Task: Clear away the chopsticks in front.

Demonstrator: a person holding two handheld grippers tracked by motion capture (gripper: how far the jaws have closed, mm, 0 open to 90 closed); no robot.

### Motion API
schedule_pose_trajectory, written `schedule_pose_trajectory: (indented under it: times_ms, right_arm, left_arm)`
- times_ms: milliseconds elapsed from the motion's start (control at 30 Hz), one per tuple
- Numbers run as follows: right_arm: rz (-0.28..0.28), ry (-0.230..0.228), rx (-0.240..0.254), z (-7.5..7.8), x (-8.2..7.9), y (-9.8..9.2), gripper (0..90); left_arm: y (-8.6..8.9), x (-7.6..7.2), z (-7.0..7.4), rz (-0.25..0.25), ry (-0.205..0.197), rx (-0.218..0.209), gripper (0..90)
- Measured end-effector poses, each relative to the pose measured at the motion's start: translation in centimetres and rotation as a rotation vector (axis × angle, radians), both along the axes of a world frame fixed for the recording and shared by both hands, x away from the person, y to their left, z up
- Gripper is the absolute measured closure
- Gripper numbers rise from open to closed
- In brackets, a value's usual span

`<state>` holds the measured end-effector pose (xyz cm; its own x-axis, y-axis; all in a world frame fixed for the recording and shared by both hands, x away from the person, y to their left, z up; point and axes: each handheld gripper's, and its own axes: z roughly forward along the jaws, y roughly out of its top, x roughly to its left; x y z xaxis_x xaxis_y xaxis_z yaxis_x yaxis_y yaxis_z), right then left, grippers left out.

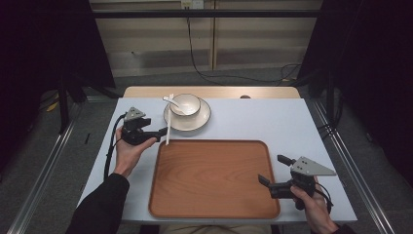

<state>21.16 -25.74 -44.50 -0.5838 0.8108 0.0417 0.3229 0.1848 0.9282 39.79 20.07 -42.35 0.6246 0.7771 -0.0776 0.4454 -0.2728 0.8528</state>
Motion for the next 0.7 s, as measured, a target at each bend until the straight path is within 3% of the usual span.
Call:
schedule_pose_trajectory:
  times_ms: [167, 200, 300, 400, 500, 567, 600, 700]
  right_arm:
    - [0.005, 0.006, 0.002, 0.0, 0.0, 0.0, 3.1]
    - [0.005, 0.004, 0.005, 0.0, 0.0, 0.0, 3.2]
    - [0.008, 0.001, 0.007, 0.0, 0.0, -0.1, 3.2]
    - [0.01, 0.004, 0.005, 0.0, 0.0, -0.1, 3.2]
    - [0.011, 0.005, 0.003, 0.0, 0.0, -0.1, 3.2]
    - [0.012, 0.005, 0.003, 0.0, 0.0, -0.1, 3.2]
    - [0.012, 0.005, 0.0, 0.0, 0.0, -0.1, 3.2]
    - [0.014, 0.011, -0.001, -0.1, 0.1, 0.0, 3.3]
  left_arm:
    - [-0.2, 1.4, -0.4, 0.006, 0.021, 0.024, 28.1]
    - [-0.2, 1.9, -0.6, 0.024, 0.017, 0.007, 29.7]
    - [0.0, 2.2, -0.7, 0.021, 0.016, 0.008, 33.4]
    - [0.5, 3.3, -1.0, 0.046, 0.045, -0.01, 38.0]
    - [0.2, 3.9, -0.9, 0.049, 0.046, -0.017, 43.5]
    - [0.1, 4.1, -0.9, 0.053, 0.045, -0.004, 45.3]
    - [-0.1, 4.8, -1.2, 0.054, 0.066, 0.011, 46.9]
    - [-0.4, 5.5, -1.2, 0.052, 0.068, 0.011, 55.6]
